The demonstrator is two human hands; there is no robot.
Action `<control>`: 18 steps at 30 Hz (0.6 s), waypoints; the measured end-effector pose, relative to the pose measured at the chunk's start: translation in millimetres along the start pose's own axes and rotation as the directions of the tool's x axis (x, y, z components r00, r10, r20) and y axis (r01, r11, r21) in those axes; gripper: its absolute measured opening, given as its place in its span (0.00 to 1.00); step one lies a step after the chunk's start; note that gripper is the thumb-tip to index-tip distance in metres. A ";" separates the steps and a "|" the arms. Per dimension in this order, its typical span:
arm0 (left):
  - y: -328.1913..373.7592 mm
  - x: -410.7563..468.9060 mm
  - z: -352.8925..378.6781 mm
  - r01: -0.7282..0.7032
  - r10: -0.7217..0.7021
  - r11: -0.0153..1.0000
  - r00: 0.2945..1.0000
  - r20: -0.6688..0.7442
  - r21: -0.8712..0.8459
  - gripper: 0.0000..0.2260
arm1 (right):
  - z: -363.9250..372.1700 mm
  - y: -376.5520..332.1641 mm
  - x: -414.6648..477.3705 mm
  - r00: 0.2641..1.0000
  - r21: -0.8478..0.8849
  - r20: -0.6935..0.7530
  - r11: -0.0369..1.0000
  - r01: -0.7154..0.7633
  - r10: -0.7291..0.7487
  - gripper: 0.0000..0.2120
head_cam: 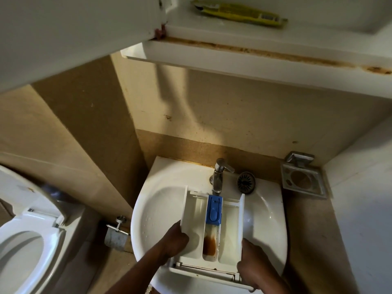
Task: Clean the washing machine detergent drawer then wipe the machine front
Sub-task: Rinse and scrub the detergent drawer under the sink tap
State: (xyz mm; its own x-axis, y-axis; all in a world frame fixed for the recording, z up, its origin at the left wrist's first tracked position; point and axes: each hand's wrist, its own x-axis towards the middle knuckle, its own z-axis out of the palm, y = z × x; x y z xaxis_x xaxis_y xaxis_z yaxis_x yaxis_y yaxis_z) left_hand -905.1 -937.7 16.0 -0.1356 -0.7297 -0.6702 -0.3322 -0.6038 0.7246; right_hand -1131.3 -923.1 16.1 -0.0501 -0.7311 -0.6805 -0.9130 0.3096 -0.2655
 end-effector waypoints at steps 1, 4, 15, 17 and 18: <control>0.2 -0.1 0.4 0.005 -0.005 1.000 1.000 -0.012 0.000 0.18 | -0.8 0.0 0.3 1.000 0.007 0.008 1.000 -0.005 0.005 0.19; 0.9 -0.3 0.3 0.014 -0.014 1.000 0.999 -0.035 -0.001 0.19 | -1.8 -1.4 -0.3 1.000 0.010 0.024 1.000 -0.013 0.013 0.19; 10.0 -11.5 -14.1 0.235 -0.232 0.961 0.972 -0.040 0.148 0.20 | -33.4 -6.8 -14.3 0.988 0.114 0.144 0.993 0.040 -0.057 0.07; 12.5 -15.6 -17.9 0.256 -0.245 0.960 0.964 -0.104 0.111 0.18 | -41.7 -9.5 -16.5 0.991 0.162 0.119 0.986 0.035 -0.055 0.10; 13.5 -13.5 -17.5 0.237 -0.229 0.969 0.967 -0.111 0.067 0.16 | -45.4 -9.7 -16.5 0.992 0.191 0.120 0.981 0.022 -0.045 0.11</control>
State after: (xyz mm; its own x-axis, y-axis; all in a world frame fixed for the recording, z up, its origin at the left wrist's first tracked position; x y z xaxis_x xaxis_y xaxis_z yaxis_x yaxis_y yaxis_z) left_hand -891.4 -941.6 37.7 0.0490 -0.6031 -0.7961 -0.4166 -0.7368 0.5325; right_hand -1140.0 -941.7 61.0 0.0402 -0.6660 -0.7449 -0.8198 0.4042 -0.4057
